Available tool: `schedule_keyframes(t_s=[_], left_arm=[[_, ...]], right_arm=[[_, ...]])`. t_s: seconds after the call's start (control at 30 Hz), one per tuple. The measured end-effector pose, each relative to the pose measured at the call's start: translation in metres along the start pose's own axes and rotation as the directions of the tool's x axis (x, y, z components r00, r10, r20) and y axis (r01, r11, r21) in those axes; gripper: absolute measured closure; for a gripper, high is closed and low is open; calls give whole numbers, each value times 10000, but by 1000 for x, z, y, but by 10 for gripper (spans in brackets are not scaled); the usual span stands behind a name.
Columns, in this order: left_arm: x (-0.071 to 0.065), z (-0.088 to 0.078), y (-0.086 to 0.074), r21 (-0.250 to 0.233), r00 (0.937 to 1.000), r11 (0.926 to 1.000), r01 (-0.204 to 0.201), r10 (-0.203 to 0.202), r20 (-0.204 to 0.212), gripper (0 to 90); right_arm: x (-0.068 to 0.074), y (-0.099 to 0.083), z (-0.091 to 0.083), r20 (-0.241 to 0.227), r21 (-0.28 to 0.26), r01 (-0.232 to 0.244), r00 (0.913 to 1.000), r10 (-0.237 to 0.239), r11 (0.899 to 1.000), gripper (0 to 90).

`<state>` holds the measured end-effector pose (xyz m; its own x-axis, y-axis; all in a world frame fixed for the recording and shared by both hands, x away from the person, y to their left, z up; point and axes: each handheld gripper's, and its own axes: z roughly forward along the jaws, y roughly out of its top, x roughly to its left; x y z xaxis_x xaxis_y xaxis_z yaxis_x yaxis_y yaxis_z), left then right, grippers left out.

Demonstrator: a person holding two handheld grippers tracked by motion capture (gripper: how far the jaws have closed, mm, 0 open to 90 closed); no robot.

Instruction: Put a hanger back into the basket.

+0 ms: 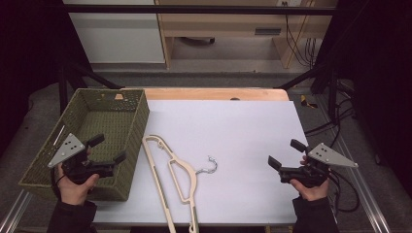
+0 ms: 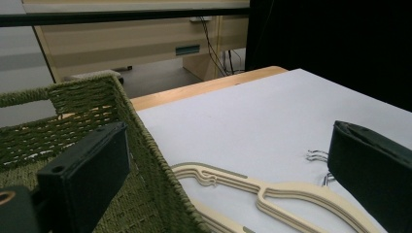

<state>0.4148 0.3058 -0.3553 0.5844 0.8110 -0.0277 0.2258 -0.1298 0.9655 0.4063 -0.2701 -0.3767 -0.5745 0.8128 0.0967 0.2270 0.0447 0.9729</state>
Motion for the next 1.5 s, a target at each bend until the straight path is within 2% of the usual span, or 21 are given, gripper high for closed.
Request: schedule_keyframes(t_s=[0.2,0.27,0.33,0.47,0.67,0.77,0.83,0.9,0.93,1.1,1.13,1.17,1.2,1.3,1.33,1.37,1.5], left_arm=[[-14,9,3,170,9993,9995,-259,254,259,17],[-23,16,4,308,9979,9984,-483,469,456,17],[-26,18,5,356,9976,9982,-491,473,508,18],[-40,29,6,636,9942,9954,-713,658,857,21],[-60,52,4,1187,9858,9863,-1143,978,1369,33],[-69,65,0,1563,9808,9787,-1330,1073,1627,39],[-74,74,-3,1848,9784,9725,-1419,1094,1756,41],[-82,87,-7,2252,9739,9600,-1662,1240,1903,47],[-82,87,-7,2252,9739,9600,-1662,1240,1903,52],[-97,112,-13,2811,9622,9379,-2033,1384,2344,82],[-101,121,-15,3015,9580,9285,-2169,1431,2484,89],[-104,126,-16,3108,9552,9228,-2278,1497,2555,94],[-104,126,-16,3108,9552,9228,-2278,1497,2555,103],[-112,144,-20,3428,9468,9050,-2518,1571,2808,138],[-112,144,-20,3428,9468,9050,-2518,1571,2808,153],[-114,149,-21,3500,9436,9004,-2583,1575,2911,153],[-119,165,-28,3879,9405,8828,-2649,1478,3059,220]], right_arm=[[0,1,-1,-77,-45,27,10000,-27,10000,3],[1,1,-1,-102,-4,37,9999,-37,10000,4],[2,2,0,-118,9,33,9999,-33,10000,4],[5,2,2,-176,56,153,9997,-152,9999,4],[6,2,3,-307,106,221,9993,-218,9997,4],[8,2,3,-369,122,171,9992,-166,9998,4],[8,3,4,-407,120,206,9990,-201,9997,4],[9,3,5,-404,134,228,9989,-223,9996,5],[9,3,5,-404,134,228,9989,-223,9996,5],[11,2,7,-518,245,246,9984,-233,9994,8],[11,2,7,-516,265,223,9985,-210,9994,8],[11,1,8,-536,276,232,9983,-217,9993,8],[11,1,8,-570,302,254,9981,-236,9992,9],[12,0,10,-590,375,295,9979,-273,9989,9],[12,0,10,-590,375,295,9979,-273,9989,9],[12,0,10,-589,382,285,9979,-262,9989,9],[12,0,10,-554,367,270,9981,-250,9990,9]])
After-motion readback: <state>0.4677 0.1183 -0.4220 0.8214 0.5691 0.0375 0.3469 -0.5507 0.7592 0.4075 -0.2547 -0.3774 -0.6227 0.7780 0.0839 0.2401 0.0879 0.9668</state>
